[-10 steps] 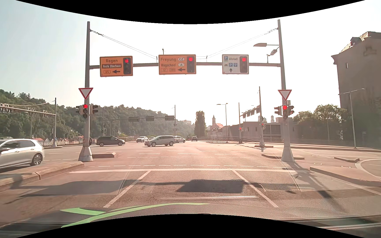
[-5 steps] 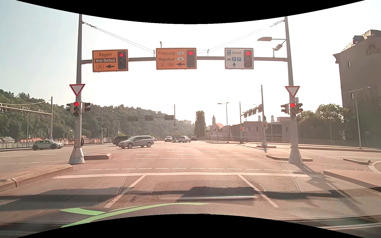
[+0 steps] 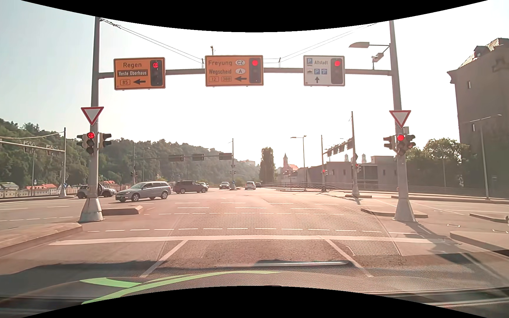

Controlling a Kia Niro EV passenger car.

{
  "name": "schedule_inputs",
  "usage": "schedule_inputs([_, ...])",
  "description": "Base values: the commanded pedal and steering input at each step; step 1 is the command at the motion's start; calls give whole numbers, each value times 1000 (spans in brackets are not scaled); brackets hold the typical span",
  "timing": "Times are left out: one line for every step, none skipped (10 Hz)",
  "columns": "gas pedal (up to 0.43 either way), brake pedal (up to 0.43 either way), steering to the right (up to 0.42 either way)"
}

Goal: Follow the waypoints while adhering to traffic rules and regulations

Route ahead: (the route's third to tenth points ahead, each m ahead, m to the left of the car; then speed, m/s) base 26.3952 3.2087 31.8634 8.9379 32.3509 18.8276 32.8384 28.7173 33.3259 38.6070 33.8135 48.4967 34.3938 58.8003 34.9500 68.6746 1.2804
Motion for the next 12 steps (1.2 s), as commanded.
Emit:
schedule_inputs([0,104,-1])
schedule_inputs([0,104,-2])
schedule_inputs([0,104,-2])
schedule_inputs([0,110,-2])
schedule_inputs([0,110,-2])
schedule_inputs([0,110,-2])
schedule_inputs([0,116,-1])
schedule_inputs([0,116,-2])
schedule_inputs([0,116,-2])
schedule_inputs([0,116,-2])
schedule_inputs([0,116,-3])
schedule_inputs([0,116,-3])
